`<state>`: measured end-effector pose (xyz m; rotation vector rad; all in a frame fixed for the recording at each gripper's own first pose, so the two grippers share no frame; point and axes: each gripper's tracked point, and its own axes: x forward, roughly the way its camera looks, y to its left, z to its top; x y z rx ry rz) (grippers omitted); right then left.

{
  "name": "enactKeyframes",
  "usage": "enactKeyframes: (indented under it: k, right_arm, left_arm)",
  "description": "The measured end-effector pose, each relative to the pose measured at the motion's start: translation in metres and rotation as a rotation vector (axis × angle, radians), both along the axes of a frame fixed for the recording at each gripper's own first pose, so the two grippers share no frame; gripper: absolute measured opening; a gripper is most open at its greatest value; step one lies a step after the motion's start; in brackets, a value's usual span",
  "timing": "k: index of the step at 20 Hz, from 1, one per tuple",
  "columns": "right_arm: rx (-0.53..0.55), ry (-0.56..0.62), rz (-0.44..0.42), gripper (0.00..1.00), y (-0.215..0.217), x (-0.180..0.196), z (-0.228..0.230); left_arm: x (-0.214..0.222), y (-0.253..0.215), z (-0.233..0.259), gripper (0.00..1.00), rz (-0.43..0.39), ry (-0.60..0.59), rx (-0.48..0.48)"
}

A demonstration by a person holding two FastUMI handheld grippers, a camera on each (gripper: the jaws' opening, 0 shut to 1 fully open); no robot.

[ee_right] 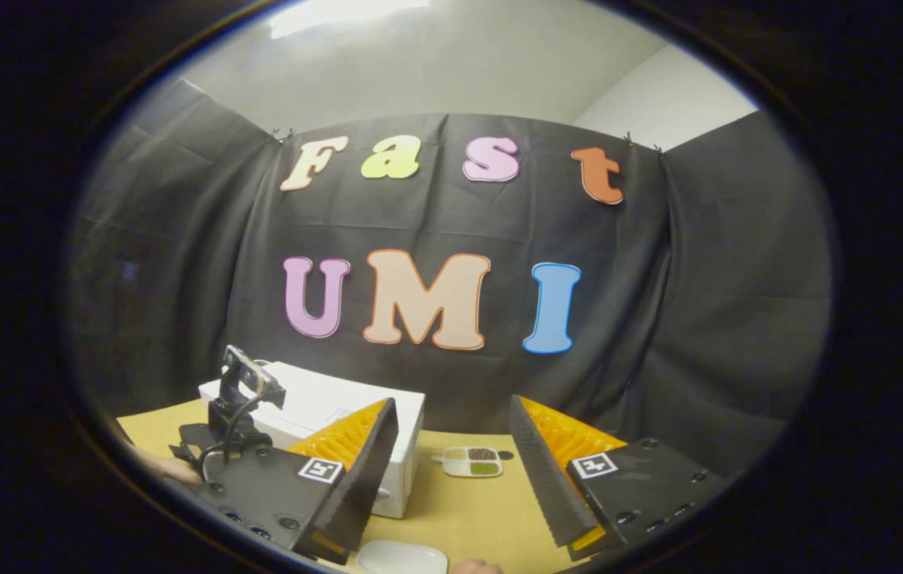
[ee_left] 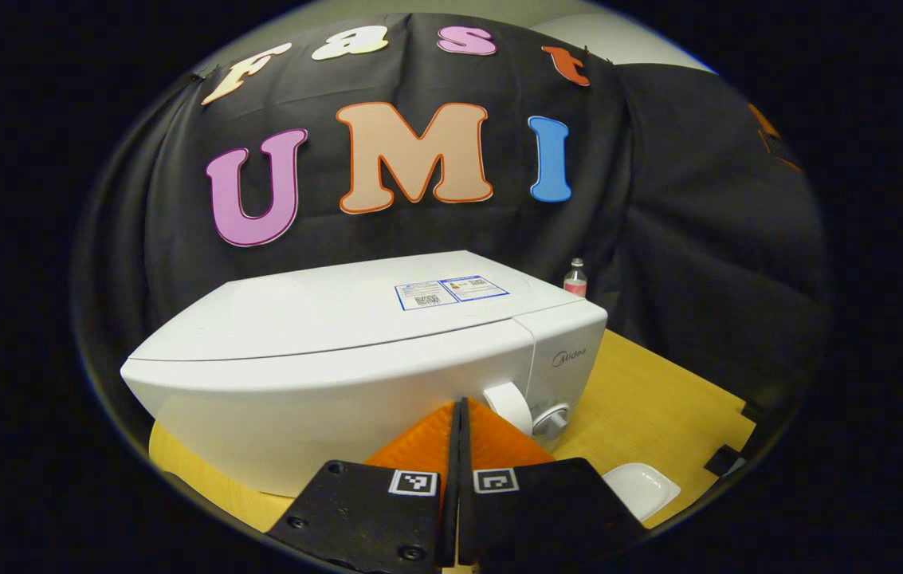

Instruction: Open the microwave oven with the left hand, put the food in, and close the microwave oven.

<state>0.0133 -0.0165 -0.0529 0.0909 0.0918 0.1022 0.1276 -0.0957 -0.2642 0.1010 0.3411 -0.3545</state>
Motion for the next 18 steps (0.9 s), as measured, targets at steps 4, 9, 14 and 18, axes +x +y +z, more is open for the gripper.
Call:
enactKeyframes:
  k: [4,9,14,18]
  right_arm:
    - [0.018,0.000,0.013,0.82,0.005,0.002,0.000]
    - [0.017,0.005,0.033,0.83,0.011,0.004,-0.007]
    - [0.038,0.009,0.035,0.83,0.012,0.010,-0.013]
    - [0.057,0.016,0.040,0.83,0.016,0.014,-0.013]
  left_arm:
    - [-0.005,0.018,0.004,0.03,0.055,-0.005,0.038]
    - [-0.029,0.033,0.041,0.02,0.086,-0.057,-0.002]
    - [-0.055,0.051,0.103,0.02,0.107,-0.138,-0.010]
    - [-0.072,0.066,0.150,0.02,0.135,-0.184,-0.030]
